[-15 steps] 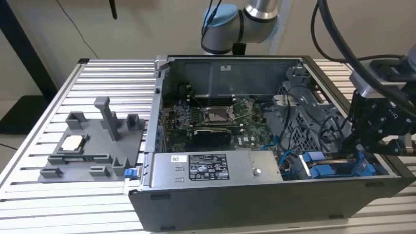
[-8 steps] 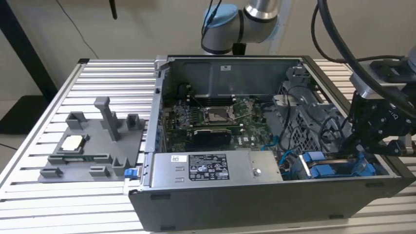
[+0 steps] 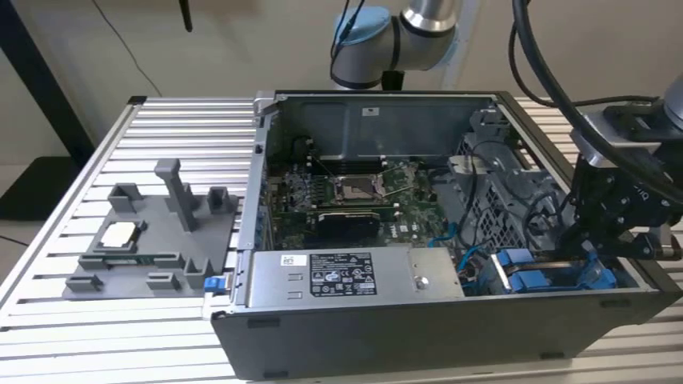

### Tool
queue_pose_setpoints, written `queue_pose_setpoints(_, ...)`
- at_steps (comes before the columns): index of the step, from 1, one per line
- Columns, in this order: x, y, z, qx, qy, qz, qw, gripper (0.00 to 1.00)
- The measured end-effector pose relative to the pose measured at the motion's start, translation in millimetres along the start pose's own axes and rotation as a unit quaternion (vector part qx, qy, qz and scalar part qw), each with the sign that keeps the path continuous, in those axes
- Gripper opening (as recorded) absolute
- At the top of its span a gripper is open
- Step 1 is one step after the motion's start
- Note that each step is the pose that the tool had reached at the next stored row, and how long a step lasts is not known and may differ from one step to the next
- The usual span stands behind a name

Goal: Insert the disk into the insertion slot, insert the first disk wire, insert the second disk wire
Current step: 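Insert the first disk wire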

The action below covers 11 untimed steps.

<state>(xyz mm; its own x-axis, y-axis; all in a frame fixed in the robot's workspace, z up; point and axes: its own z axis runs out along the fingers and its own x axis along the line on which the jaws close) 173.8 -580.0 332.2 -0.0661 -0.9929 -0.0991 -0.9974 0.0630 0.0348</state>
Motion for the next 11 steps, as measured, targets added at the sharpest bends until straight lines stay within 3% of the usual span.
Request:
queue_pose_setpoints(2, 0.0, 0.0, -0.2, 0.0, 0.0, 0.0, 1.0, 0.26)
queue_pose_setpoints(11, -1.2, 0.4, -12.0, 0.0001, 0.0002, 0.0, 1.0, 0.26)
